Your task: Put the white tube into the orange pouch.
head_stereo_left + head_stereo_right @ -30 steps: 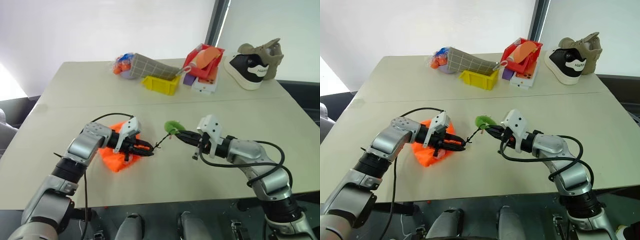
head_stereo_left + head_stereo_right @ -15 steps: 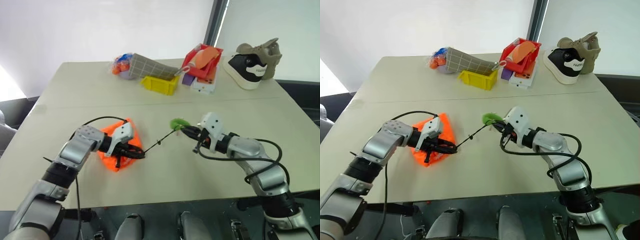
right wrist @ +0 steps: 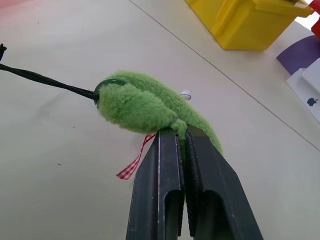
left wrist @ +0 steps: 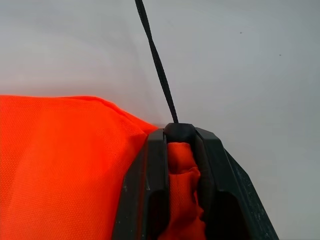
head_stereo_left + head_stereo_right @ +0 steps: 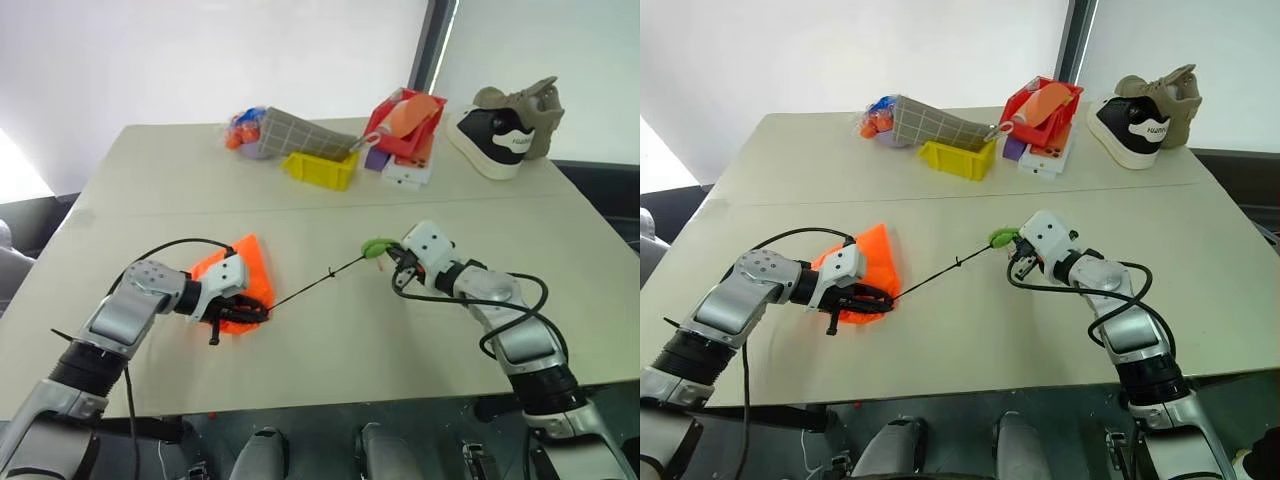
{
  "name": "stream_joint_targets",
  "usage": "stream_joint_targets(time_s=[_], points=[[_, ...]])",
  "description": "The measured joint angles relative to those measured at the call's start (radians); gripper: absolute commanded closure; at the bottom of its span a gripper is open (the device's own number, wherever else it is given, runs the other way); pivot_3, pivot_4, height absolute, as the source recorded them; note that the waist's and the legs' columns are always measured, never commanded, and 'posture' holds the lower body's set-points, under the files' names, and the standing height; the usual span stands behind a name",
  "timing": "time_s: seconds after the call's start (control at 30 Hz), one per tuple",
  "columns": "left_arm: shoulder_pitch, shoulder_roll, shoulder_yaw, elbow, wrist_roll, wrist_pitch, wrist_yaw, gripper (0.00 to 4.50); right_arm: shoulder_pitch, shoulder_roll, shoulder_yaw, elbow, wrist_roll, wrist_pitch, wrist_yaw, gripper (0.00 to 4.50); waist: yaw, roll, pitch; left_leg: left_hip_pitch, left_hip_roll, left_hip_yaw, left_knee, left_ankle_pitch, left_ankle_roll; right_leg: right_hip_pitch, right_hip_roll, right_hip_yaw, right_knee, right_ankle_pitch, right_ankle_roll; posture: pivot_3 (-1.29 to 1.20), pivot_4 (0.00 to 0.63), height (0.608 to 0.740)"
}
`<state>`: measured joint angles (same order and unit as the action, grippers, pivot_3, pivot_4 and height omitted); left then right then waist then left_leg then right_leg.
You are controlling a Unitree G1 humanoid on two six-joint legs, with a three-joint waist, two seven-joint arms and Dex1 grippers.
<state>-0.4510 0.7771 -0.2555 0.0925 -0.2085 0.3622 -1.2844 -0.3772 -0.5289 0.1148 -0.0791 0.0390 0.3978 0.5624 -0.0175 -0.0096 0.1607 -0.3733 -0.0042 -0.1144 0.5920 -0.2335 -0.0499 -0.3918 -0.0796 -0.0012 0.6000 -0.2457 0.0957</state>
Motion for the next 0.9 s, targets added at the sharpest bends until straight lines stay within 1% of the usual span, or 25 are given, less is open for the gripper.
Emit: stream_joint_targets(time_s=[0.03, 0.07, 0.17, 0.2, 0.23, 0.27, 0.4, 0.57, 0.7, 0.8, 0.9], points=[[0.001, 0.000, 0.005, -0.003, -0.008, 0.017, -0.001, 3.25, 0.000, 0.000, 0.000, 0.000, 0.004, 0.005, 0.007, 3.80, -0.001, 0.000, 0.000, 0.000, 0.000, 0.000, 0.000, 0.000, 0.000, 0.000, 0.000, 0.000, 0.000, 0.000, 0.000, 0.00, 0.150, 0.740], [0.006, 0.000, 0.013, -0.008, -0.027, 0.046, -0.005, 2.81, 0.000, 0.000, -0.001, 0.000, 0.013, 0.019, 0.016, 3.45, -0.001, 0.000, 0.000, 0.000, 0.000, 0.000, 0.000, 0.000, 0.000, 0.000, 0.000, 0.000, 0.000, 0.000, 0.000, 0.00, 0.150, 0.740], [0.010, -0.010, 0.054, -0.015, -0.087, 0.117, -0.004, 1.35, 0.005, -0.002, -0.012, -0.010, 0.037, 0.051, 0.043, 1.96, -0.001, 0.000, 0.000, 0.000, 0.000, 0.000, 0.000, 0.000, 0.000, -0.001, 0.000, 0.000, 0.001, 0.000, 0.000, 0.00, 0.150, 0.740], [0.009, -0.017, 0.084, -0.018, -0.111, 0.136, 0.010, 0.78, 0.012, -0.003, -0.014, -0.025, 0.044, 0.053, 0.049, 1.37, 0.000, 0.000, 0.000, 0.000, 0.000, -0.001, 0.000, 0.000, 0.000, -0.001, 0.000, 0.000, 0.001, 0.000, 0.000, 0.00, 0.150, 0.740], [0.008, -0.018, 0.110, -0.021, -0.131, 0.152, 0.023, 0.34, 0.017, -0.003, -0.013, -0.041, 0.045, 0.053, 0.054, 0.90, -0.001, 0.000, 0.000, 0.000, 0.000, -0.001, 0.000, 0.000, 0.000, -0.001, 0.000, 0.000, 0.001, 0.000, 0.000, 0.00, 0.150, 0.740], [0.008, -0.017, 0.135, -0.027, -0.148, 0.170, 0.034, 0.30, 0.022, -0.005, -0.014, -0.053, 0.045, 0.053, 0.057, 0.32, -0.002, 0.000, 0.000, 0.000, 0.000, -0.001, 0.000, 0.000, 0.000, -0.001, 0.000, 0.000, 0.001, 0.000, 0.000, 0.00, 0.150, 0.740], [0.030, 0.012, 0.265, -0.058, -0.204, 0.245, 0.106, 0.30, 0.072, -0.022, -0.019, -0.091, 0.069, 0.038, 0.100, 0.32, -0.003, 0.000, 0.000, 0.000, 0.000, 0.000, 0.000, 0.000, 0.000, 0.000, 0.000, 0.000, 0.000, 0.000, 0.000, 0.00, 0.150, 0.740], [0.101, -0.002, 0.492, -0.107, -0.304, 0.325, 0.251, 0.30, 0.116, -0.028, -0.063, -0.094, 0.106, -0.006, 0.127, 0.32, 0.000, 0.000, 0.000, 0.000, 0.000, 0.000, 0.000, 0.000, 0.000, 0.000, 0.000, 0.000, 0.000, 0.000, 0.001, 0.00, 0.150, 0.740], [0.237, -0.017, 0.612, -0.157, -0.313, 0.301, 0.350, 0.30, 0.146, -0.023, -0.133, -0.069, 0.156, -0.059, 0.139, 0.32, -0.001, 0.000, 0.000, 0.001, 0.000, 0.000, 0.000, 0.000, 0.000, 0.001, -0.001, 0.000, 0.000, 0.001, -0.001, 0.00, 0.150, 0.740], [0.358, -0.070, 0.698, -0.154, -0.285, 0.238, 0.450, 0.30, 0.180, -0.018, -0.212, -0.035, 0.236, -0.076, 0.172, 0.32, 0.003, -0.001, 0.000, 0.001, 0.000, 0.000, 0.000, 0.000, 0.000, 0.001, -0.001, 0.000, -0.001, 0.002, -0.003, 0.00, 0.150, 0.740], [0.417, -0.120, 0.750, -0.149, -0.271, 0.184, 0.526, 0.30, 0.201, -0.017, -0.242, 0.001, 0.286, -0.079, 0.208, 0.32, 0.008, -0.001, 0.000, 0.000, 0.000, 0.000, 0.001, 0.000, 0.000, 0.001, -0.001, 0.000, -0.001, 0.002, -0.003, 0.00, 0.150, 0.740]])
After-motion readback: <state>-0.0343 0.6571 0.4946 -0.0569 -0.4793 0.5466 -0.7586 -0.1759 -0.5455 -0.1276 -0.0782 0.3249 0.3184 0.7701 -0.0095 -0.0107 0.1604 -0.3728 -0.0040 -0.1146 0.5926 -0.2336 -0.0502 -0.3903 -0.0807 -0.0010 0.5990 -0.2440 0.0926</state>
